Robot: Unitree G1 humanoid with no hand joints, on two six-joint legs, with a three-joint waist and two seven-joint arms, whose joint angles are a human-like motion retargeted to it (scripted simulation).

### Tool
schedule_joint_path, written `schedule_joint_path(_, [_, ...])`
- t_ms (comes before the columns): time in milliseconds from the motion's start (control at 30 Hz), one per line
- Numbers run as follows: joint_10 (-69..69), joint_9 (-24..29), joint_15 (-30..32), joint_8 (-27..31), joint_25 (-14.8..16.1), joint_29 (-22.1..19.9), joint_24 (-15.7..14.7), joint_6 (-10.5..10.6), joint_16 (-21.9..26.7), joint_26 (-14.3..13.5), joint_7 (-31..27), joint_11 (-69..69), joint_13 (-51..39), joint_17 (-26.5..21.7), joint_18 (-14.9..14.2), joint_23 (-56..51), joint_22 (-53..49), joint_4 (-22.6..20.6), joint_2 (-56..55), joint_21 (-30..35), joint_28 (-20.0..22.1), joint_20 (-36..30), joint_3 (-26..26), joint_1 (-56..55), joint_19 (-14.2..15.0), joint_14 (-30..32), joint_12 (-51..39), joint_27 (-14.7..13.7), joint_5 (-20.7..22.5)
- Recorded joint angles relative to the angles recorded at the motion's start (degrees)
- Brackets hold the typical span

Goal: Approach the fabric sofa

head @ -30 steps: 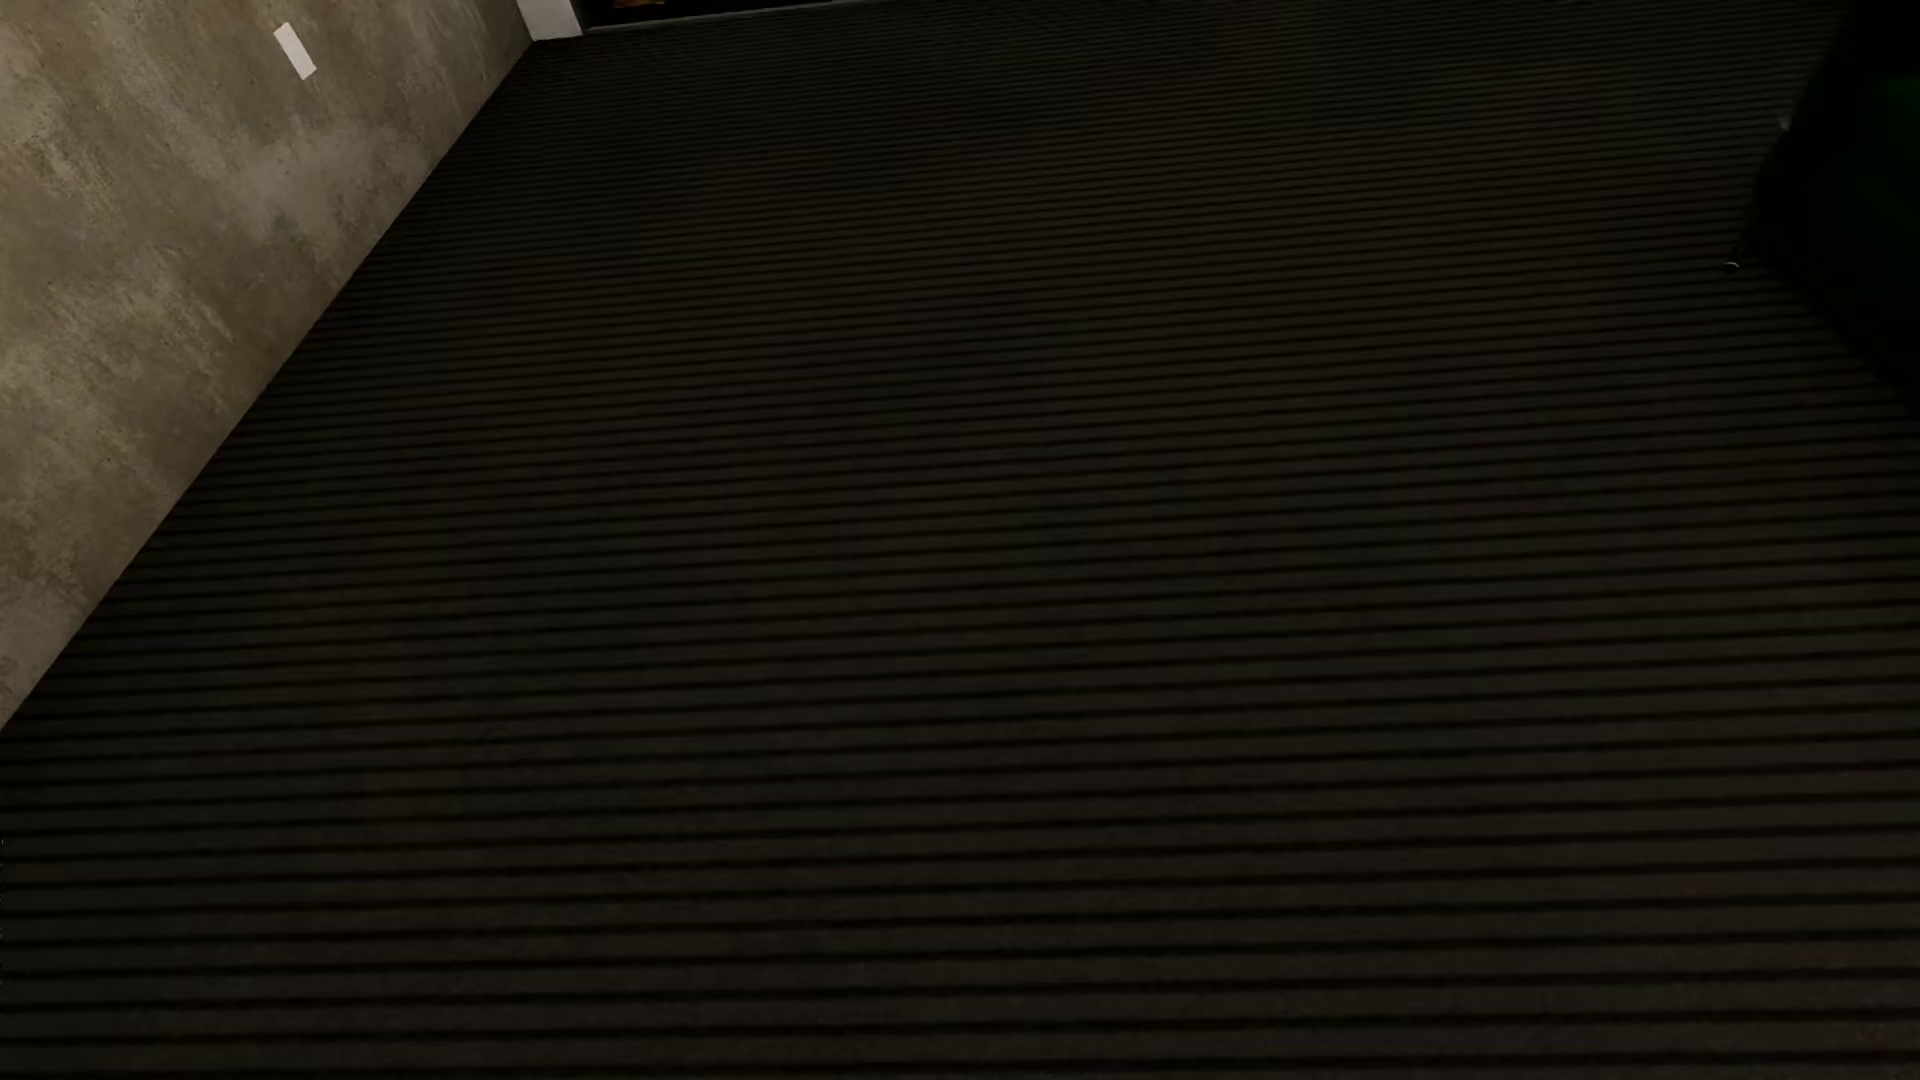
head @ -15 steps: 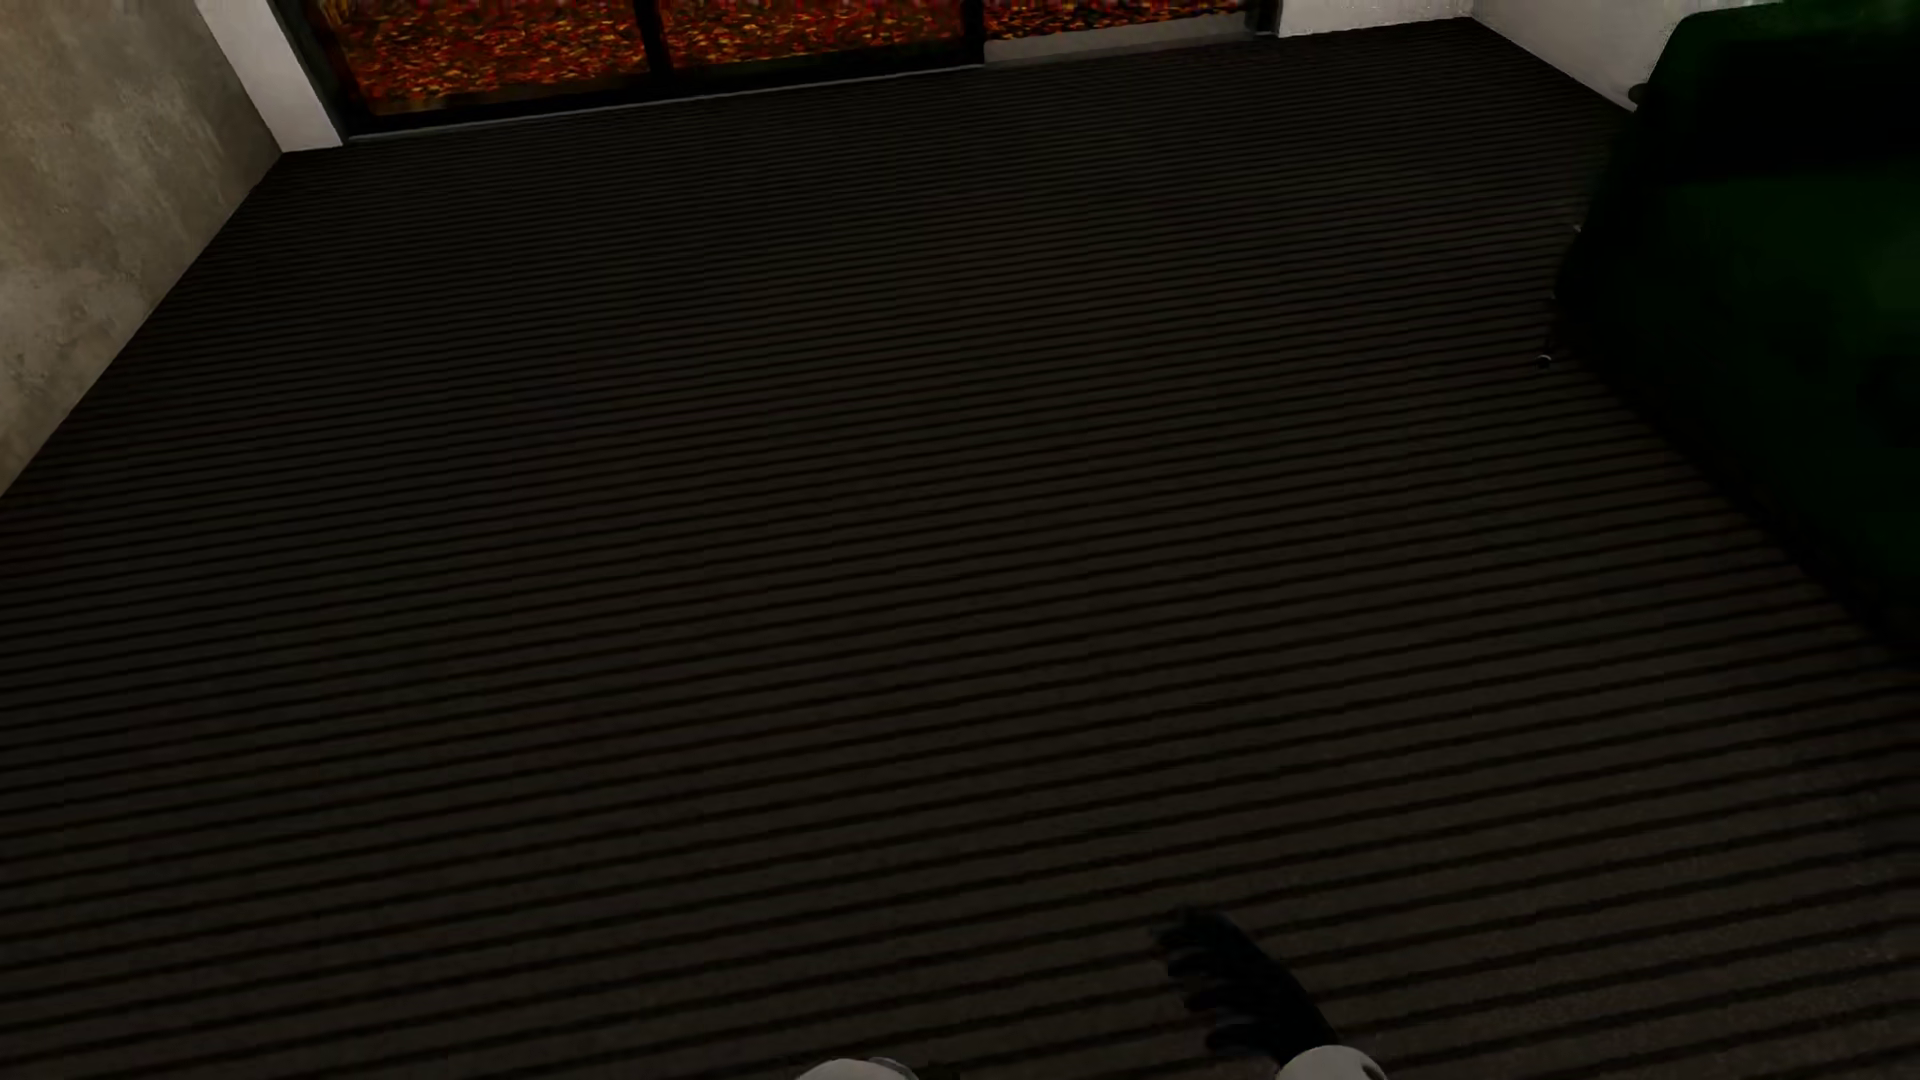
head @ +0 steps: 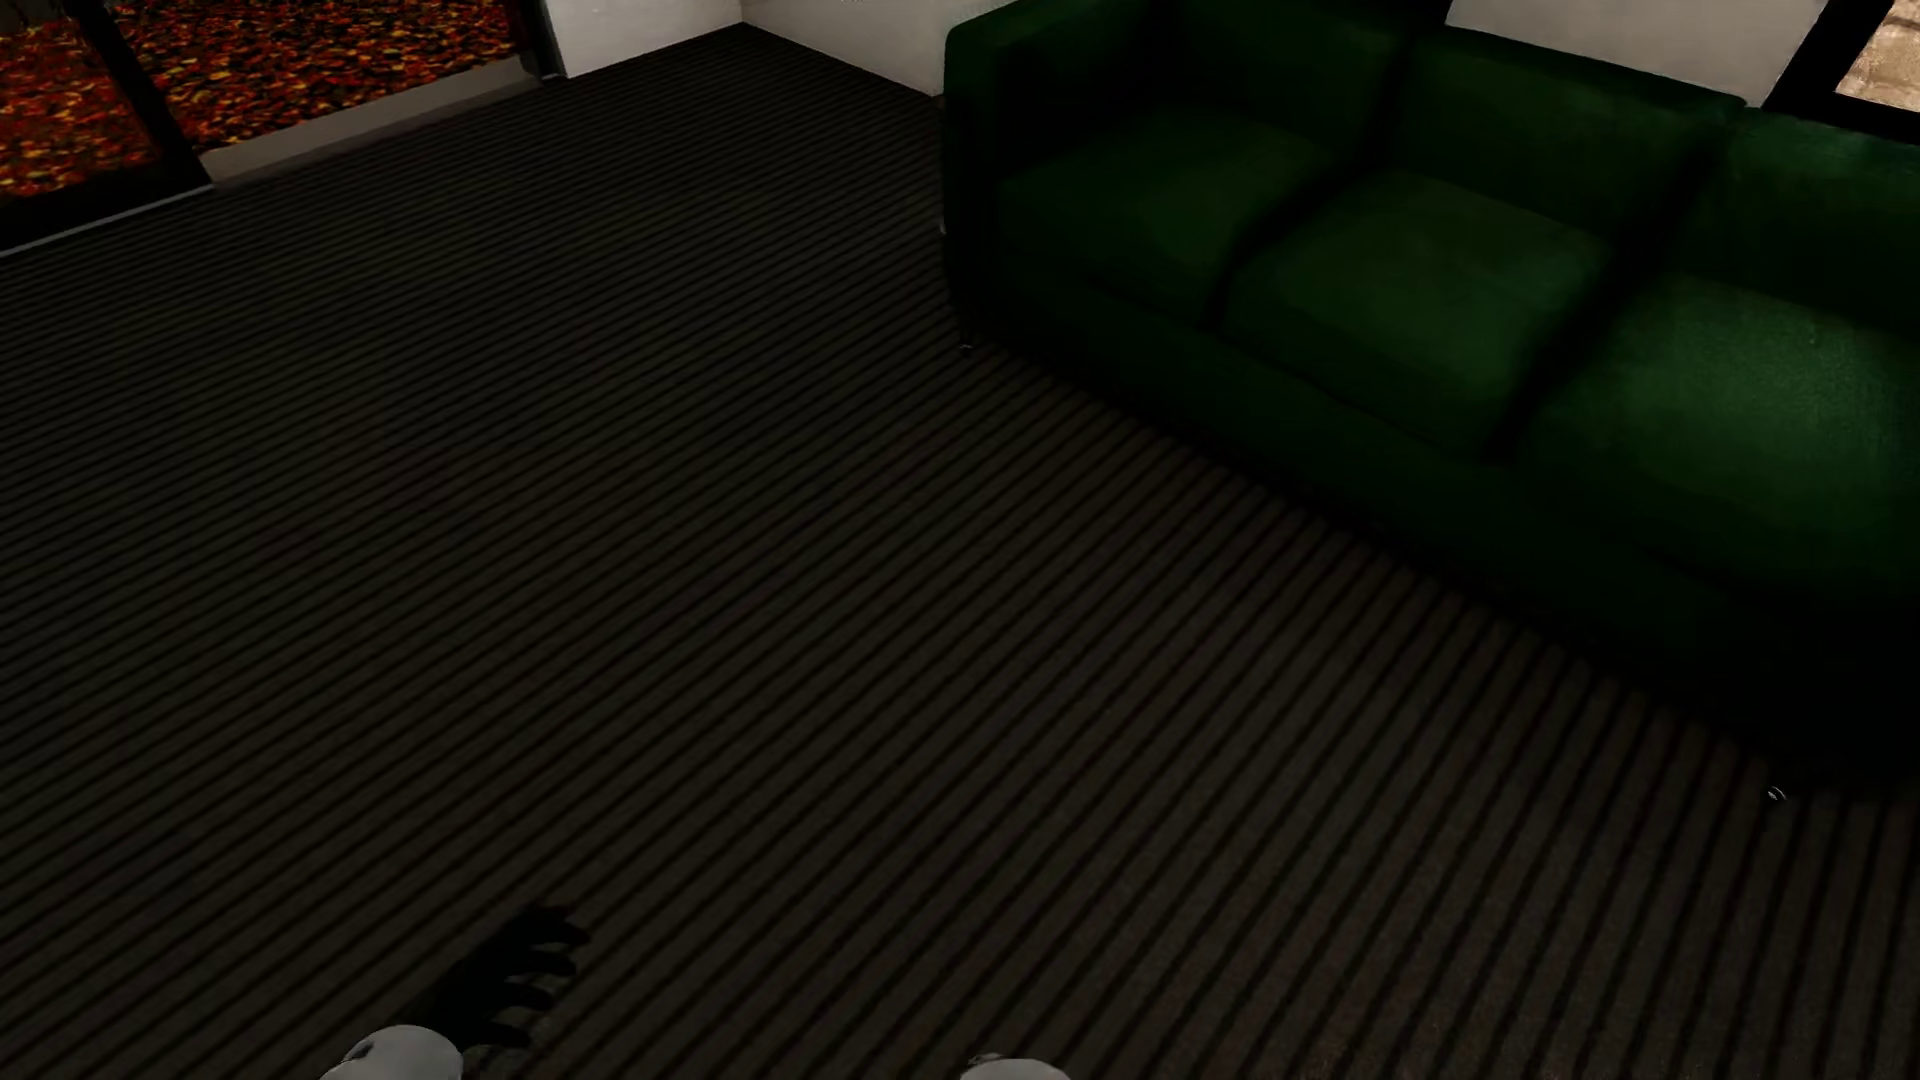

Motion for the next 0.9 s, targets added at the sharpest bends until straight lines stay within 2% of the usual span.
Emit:
schedule_joint_path(33, [-0.8, -0.4, 0.3, 0.0, 0.0, 0.0, 0.0, 0.1, 0.1, 0.0, 0.0, -10.7, 0.4, 0.7, 0.0, 0.1, -2.0, 0.2, 0.0, -1.2, 0.0, 1.7, -1.5, 2.2, 0.0, -2.3, -1.6, 0.0, -0.3])
schedule_joint_path(67, [-1.8, -0.7, -2.5, 0.0, 0.0, 0.0, 0.0, 0.0, 0.1, 0.0, 0.0, -19.7, 0.6, 1.4, 0.0, 0.8, -3.9, 0.0, 1.0, -1.8, 0.0, 2.7, -2.6, 4.8, 0.0, -4.8, -3.3, 0.0, -0.8])
schedule_joint_path(100, [-2.7, -1.0, -8.3, 0.0, 0.0, 0.0, 0.0, -0.3, 0.1, 0.0, 0.0, -24.8, 0.8, 2.2, 0.0, 1.8, -5.7, -0.4, 2.0, -1.5, 0.0, 3.0, -3.4, 7.6, 0.0, -7.2, -5.0, 0.0, -1.5])
schedule_joint_path(133, [-3.0, -1.7, -13.2, 0.0, 0.0, 0.0, 0.0, -0.4, -0.1, 0.0, 0.0, -24.5, 0.9, 3.0, 0.0, 3.2, -7.4, -0.5, 2.3, -0.4, 0.0, 2.9, -4.4, 9.6, 0.0, -8.9, -6.4, 0.0, -2.2])
schedule_joint_path(167, [-2.5, -2.7, -14.3, 0.0, 0.0, 0.0, 0.0, 0.0, -0.5, 0.0, 0.0, -23.8, 0.9, 3.7, 0.0, 4.7, -9.0, -0.1, 1.8, 1.0, 0.0, 2.5, -5.7, 10.4, 0.0, -8.9, -7.3, 0.0, -2.9])
schedule_joint_path(200, [-1.5, -3.9, -11.2, 0.0, 0.0, 0.0, 0.0, 0.9, -1.2, 0.0, 0.0, -23.1, 0.9, 4.3, 0.0, 6.4, -10.3, 0.5, 0.7, 2.2, 0.0, 2.0, -6.9, 10.5, 0.0, -6.8, -7.5, 0.0, -3.3])
schedule_joint_path(233, [-0.4, -5.2, -4.3, 0.0, 0.0, 0.0, 0.0, 2.6, -2.3, 0.0, 0.0, -22.3, 0.9, 4.6, 0.0, 8.3, -11.0, 1.4, -0.6, 3.2, 0.0, 1.3, -7.4, 10.2, 0.0, -2.9, -6.9, 0.0, -2.8])
schedule_joint_path(267, [1.1, -6.4, 2.7, 0.0, 0.0, 0.0, 0.0, 5.0, -3.6, 0.0, 0.0, -21.0, 0.8, 4.6, 0.0, 10.2, -10.9, 2.5, -1.6, 4.4, 0.0, 0.4, -6.6, 10.2, 0.0, 2.4, -5.4, 0.0, -1.1])
schedule_joint_path(300, [3.8, -6.9, 6.3, 0.0, 0.0, 0.0, 0.0, 7.3, -4.9, 0.0, 0.0, -19.5, 0.5, 4.1, 0.0, 11.6, -9.7, 3.5, -1.3, 5.8, 0.0, -0.6, -5.2, 10.5, 0.0, 8.9, -3.2, 0.0, 1.3])
schedule_joint_path(333, [8.5, -6.9, 6.0, 0.0, 0.0, 0.0, 0.0, 9.2, -5.9, 0.0, 0.0, -18.6, 0.1, 3.3, 0.0, 11.8, -7.8, 4.7, 0.7, 6.2, 0.0, -2.3, -4.0, 9.9, 0.0, 16.8, -0.7, 0.0, 3.3])
schedule_joint_path(400, [23.0, -6.3, -1.0, 0.0, 0.0, 0.0, 0.0, 11.6, -6.2, 0.0, 0.0, -19.2, -0.6, 2.0, 0.0, 8.5, -2.9, 7.9, 7.4, 3.4, 0.0, -9.7, -3.4, 2.9, 0.0, 31.4, 2.7, 0.0, 5.8])
schedule_joint_path(433, [30.8, -5.8, -4.5, 0.0, 0.0, 0.0, 0.0, 12.4, -5.8, 0.0, 0.0, -19.7, -1.2, 1.4, 0.0, 6.2, -0.5, 9.2, 10.4, 1.7, 0.0, -14.8, -2.7, -2.3, 0.0, 33.9, 3.4, 0.0, 6.8])
schedule_joint_path(467, [38.0, -5.4, -6.7, 0.0, 0.0, 0.0, 0.0, 12.8, -5.7, 0.0, 0.0, -20.1, -2.3, 0.8, 0.0, 3.9, 2.1, 10.0, 12.9, 0.5, 0.0, -19.0, -1.0, -7.4, 0.0, 32.2, 4.1, 0.0, 7.8])
schedule_joint_path(533, [46.0, -4.0, -9.6, 0.0, 0.0, 0.0, 0.0, 12.7, -6.2, 0.0, 0.0, -21.7, -5.8, -0.6, 0.0, 0.8, 8.8, 9.8, 18.5, -0.4, 0.0, -22.1, 4.2, -15.7, 0.0, 23.7, 6.6, 0.0, 9.3])
schedule_joint_path(567, [45.3, -3.4, -11.0, 0.0, 0.0, 0.0, 0.0, 12.3, -6.6, 0.0, 0.0, -22.6, -7.8, -1.3, 0.0, -0.4, 12.5, 9.1, 21.6, -0.7, 0.0, -21.5, 7.0, -18.8, 0.0, 20.6, 8.3, 0.0, 9.5])
schedule_joint_path(633, [35.4, -2.7, -13.1, 0.0, 0.0, 0.0, 0.0, 10.8, -6.4, 0.0, 0.0, -23.6, -11.2, -1.7, 0.0, -2.1, 18.1, 7.5, 26.0, -3.2, 0.0, -19.8, 13.0, -23.3, 0.0, 18.1, 11.9, 0.0, 8.5])
schedule_joint_path(700, [20.1, -2.6, -14.4, 0.0, 0.0, 0.0, 0.0, 9.7, -5.3, 0.0, 0.0, -23.5, -13.8, -1.7, 0.0, -4.4, 19.5, 6.9, 28.2, -7.3, 0.0, -19.7, 18.6, -25.4, 0.0, 19.3, 15.1, 0.0, 6.7])
schedule_joint_path(733, [12.4, -2.6, -15.3, 0.0, 0.0, 0.0, 0.0, 9.8, -5.1, 0.0, 0.0, -23.5, -14.6, -2.0, 0.0, -6.2, 19.2, 7.2, 29.4, -8.7, 0.0, -19.6, 20.4, -25.6, 0.0, 21.8, 16.6, 0.0, 6.1])
schedule_joint_path(800, [-0.6, -2.7, -17.6, 0.0, 0.0, 0.0, 0.0, 10.8, -5.3, 0.0, 0.0, -24.3, -15.1, -3.1, 0.0, -10.4, 18.8, 7.9, 32.5, -10.1, 0.0, -18.8, 21.8, -25.0, 0.0, 27.9, 19.1, 0.0, 5.2])
schedule_joint_path(900, [-8.6, -2.9, -20.4, 0.0, 0.0, 0.0, 0.0, 11.7, -5.9, 0.0, 0.0, -24.8, -13.3, -3.6, 0.0, -14.8, 18.5, 7.6, 37.0, -11.2, 0.0, -18.1, 21.1, -23.5, 0.0, 30.1, 19.9, 0.0, 3.6])
